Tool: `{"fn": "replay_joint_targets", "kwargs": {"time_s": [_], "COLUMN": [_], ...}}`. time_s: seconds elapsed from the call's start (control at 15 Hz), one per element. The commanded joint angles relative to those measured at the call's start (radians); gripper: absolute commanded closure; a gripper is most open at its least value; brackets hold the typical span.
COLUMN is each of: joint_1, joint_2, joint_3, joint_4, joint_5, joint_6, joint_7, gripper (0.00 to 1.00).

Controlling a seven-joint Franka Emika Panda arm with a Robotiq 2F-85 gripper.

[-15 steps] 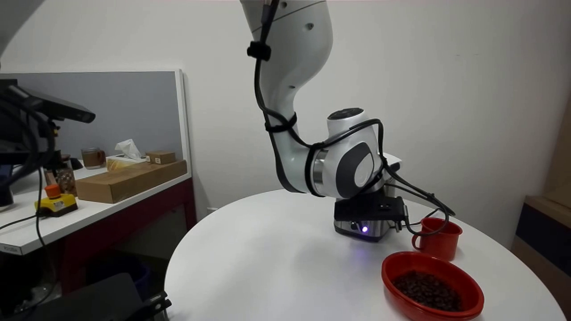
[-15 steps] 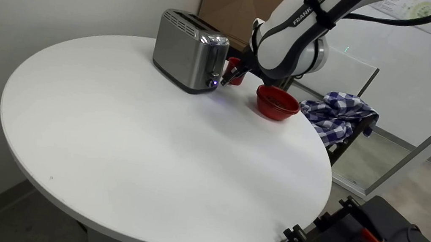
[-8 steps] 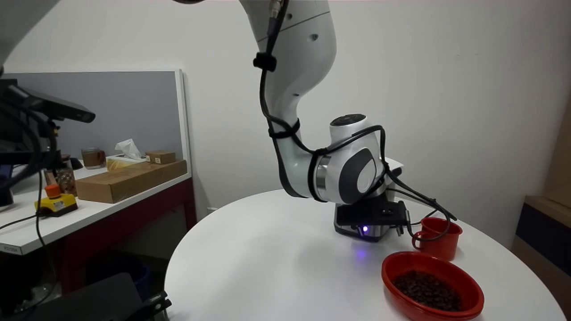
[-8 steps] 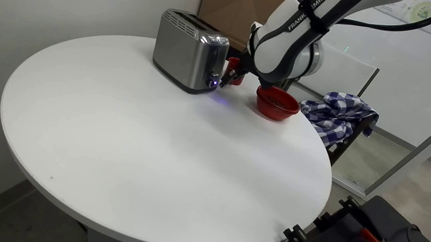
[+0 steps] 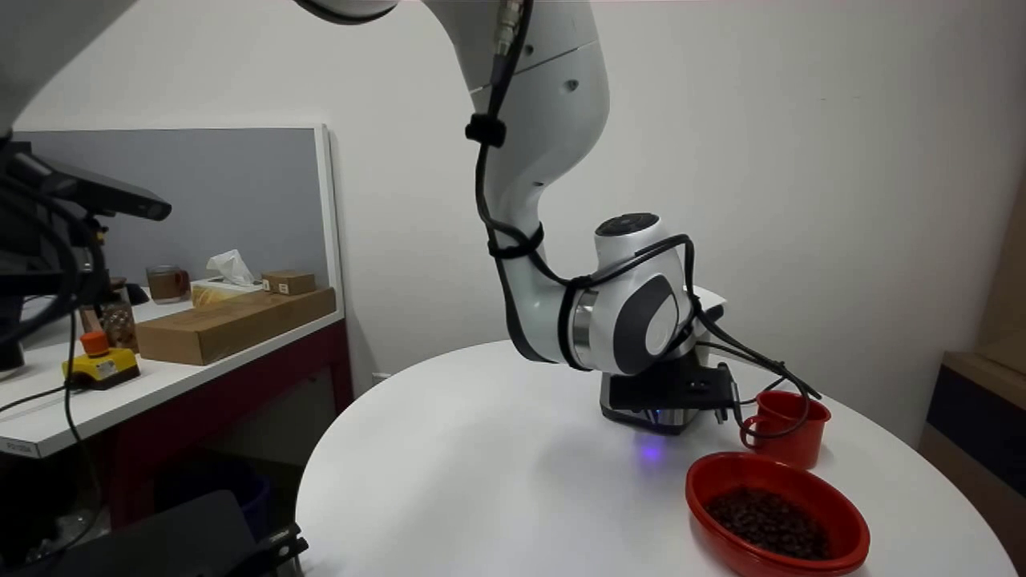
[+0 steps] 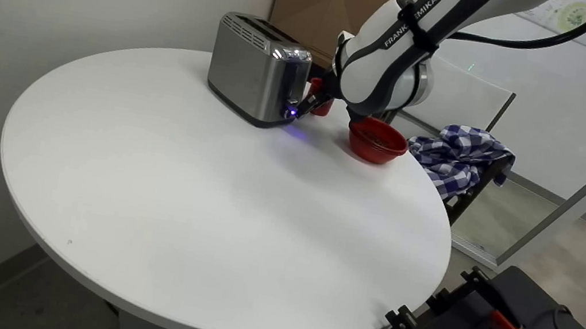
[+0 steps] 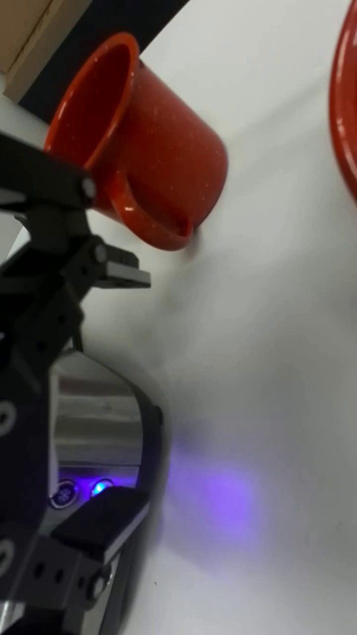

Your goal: Press the button to push up the toaster lever

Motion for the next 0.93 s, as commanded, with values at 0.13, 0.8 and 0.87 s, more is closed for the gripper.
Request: {"fn": "replay_joint_targets", "kwargs": {"time_s": [0.13,0.8,0.87], "joint_1": [-0.001,-0.147,-0.181], "joint_2": [0.048,-0.071,-0.107], "joint_3": [0.010,0.216,0.262], "joint_4": [0.035,-0.037,-0.052], "joint_5": [0.001,0.080,0.108], "joint_6": [0.093,-0.133,-0.191], "joint_7": [0.025,0.125,0.125], "gripper": [0.00,0.00,0.00]}}
